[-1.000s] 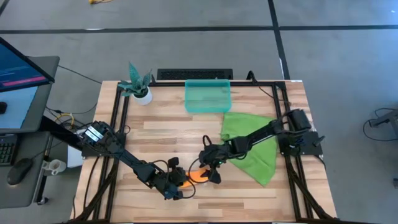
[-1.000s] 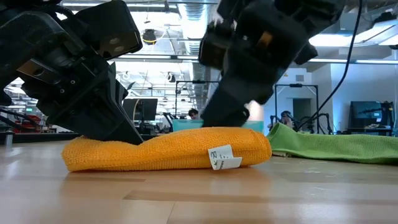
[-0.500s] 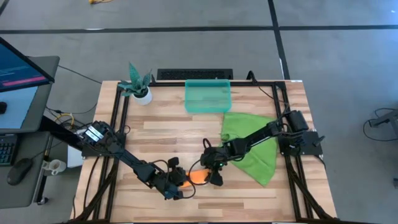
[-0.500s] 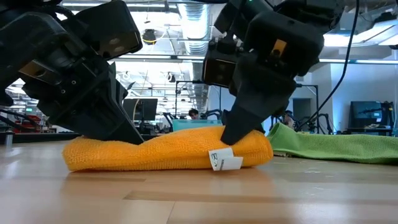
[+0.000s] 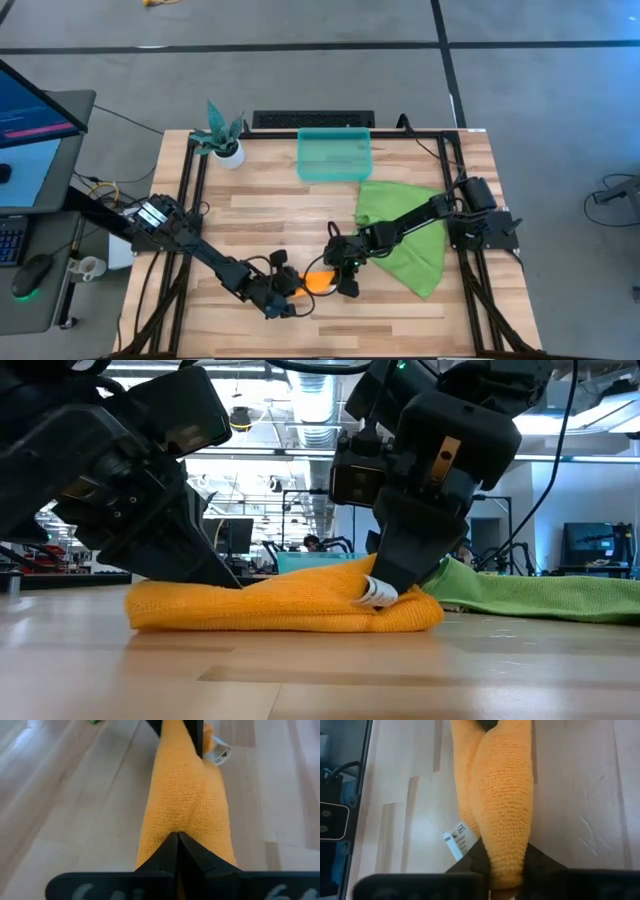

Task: Roll microfiber towels into tight, uniform cylinder then place into a basket
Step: Put the orange towel into the blue bin

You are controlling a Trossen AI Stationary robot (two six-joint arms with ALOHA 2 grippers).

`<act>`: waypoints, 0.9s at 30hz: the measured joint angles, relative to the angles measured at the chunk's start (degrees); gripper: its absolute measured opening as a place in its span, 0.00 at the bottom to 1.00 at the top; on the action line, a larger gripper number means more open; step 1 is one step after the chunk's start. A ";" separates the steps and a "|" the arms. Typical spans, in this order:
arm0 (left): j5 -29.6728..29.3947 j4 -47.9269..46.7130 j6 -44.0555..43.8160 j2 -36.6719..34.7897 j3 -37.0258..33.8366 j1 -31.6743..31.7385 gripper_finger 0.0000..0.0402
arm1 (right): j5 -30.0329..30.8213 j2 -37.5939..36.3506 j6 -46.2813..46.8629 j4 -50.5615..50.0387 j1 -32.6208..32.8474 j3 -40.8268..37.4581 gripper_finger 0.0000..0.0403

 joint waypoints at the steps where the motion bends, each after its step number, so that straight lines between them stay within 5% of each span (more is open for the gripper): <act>1: 0.00 -0.53 0.02 -0.73 -0.09 0.00 0.00 | 0.04 0.00 -0.01 0.00 0.00 -0.01 0.12; 11: 1.51 -16.14 -3.49 -16.82 -0.15 -2.67 0.00 | 1.62 0.07 0.04 -0.20 0.48 -0.09 0.09; 17: 3.45 -15.90 -2.00 -21.79 -0.10 -2.42 0.02 | 1.62 0.07 0.04 -0.18 0.50 -0.11 0.08; 27: 4.77 -14.71 -4.46 -22.13 -0.02 1.20 0.38 | 2.52 0.04 0.04 -0.20 0.53 -0.13 0.09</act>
